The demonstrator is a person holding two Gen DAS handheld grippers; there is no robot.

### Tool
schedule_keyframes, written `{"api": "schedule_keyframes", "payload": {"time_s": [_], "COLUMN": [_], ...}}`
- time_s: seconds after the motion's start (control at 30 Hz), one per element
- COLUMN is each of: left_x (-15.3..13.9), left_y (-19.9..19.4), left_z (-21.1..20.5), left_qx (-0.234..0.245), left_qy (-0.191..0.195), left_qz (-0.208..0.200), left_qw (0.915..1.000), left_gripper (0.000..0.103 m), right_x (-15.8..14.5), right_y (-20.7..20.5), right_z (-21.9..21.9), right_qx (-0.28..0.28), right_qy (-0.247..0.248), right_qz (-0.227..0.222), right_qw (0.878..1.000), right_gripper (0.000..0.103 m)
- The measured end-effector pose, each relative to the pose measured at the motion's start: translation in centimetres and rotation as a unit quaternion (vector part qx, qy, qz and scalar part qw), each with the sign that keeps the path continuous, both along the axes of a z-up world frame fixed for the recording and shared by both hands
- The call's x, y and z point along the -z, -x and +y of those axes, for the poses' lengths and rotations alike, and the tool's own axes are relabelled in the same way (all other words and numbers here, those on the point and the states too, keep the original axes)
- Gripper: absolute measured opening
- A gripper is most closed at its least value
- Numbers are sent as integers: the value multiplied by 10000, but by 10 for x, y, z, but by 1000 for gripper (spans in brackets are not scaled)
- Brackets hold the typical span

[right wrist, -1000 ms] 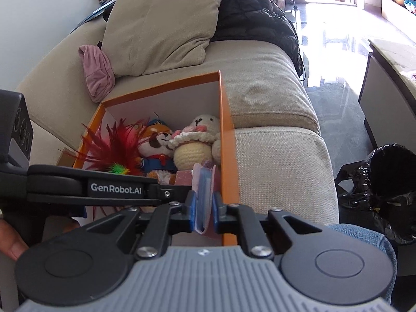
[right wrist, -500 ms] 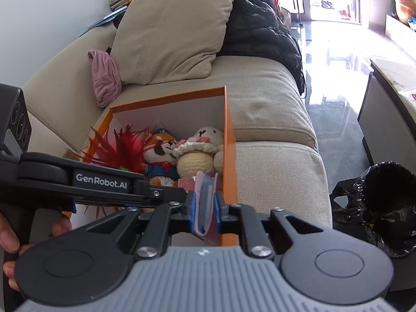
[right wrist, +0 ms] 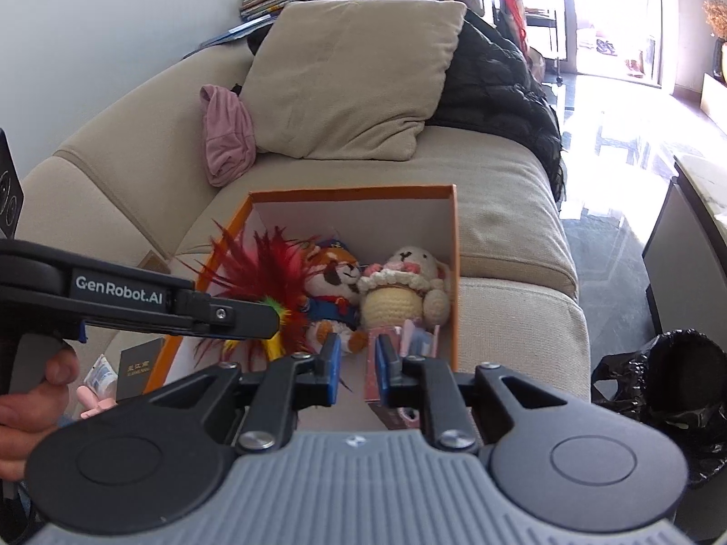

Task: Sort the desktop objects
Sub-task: 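Open the left tool releasing the dark red box while the right tool releases the wallet, then move the left tool to the black square gift box and grasp it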

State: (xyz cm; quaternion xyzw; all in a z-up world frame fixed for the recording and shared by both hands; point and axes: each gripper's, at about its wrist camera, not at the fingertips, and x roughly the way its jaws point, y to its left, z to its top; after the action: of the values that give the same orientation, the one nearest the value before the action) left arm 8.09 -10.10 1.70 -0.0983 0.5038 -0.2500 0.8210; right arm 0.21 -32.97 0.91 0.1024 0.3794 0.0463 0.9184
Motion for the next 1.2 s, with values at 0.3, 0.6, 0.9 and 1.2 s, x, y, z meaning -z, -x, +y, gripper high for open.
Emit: {"api": "schedule_keyframes", "payload": {"time_s": [0.3,0.6,0.9,1.2], "left_x": [-7,38,89,117], "left_y": [-2,-18,-41,-52], "left_z": [113,182,197,196], "left_qx": [-1199,-1683,-1739,-1651], "left_qy": [-643,-789,-402,-17], "left_qz": [-124,620,1320,1745], "left_qw": [9906,9806,9751,9707], "left_gripper": [27,36,53,75], "right_x": [-10,14,60,81], "right_y": [-19,-60,-103,-117], "right_z": [83,180,226,240], "right_qx": [-1303,-2741,-3213,-3408], "right_qy": [44,670,1136,1170], "right_qz": [-183,336,1215,1599], "right_qw": [9913,9588,9323,9190], "right_gripper": [24,32,32,31]}}
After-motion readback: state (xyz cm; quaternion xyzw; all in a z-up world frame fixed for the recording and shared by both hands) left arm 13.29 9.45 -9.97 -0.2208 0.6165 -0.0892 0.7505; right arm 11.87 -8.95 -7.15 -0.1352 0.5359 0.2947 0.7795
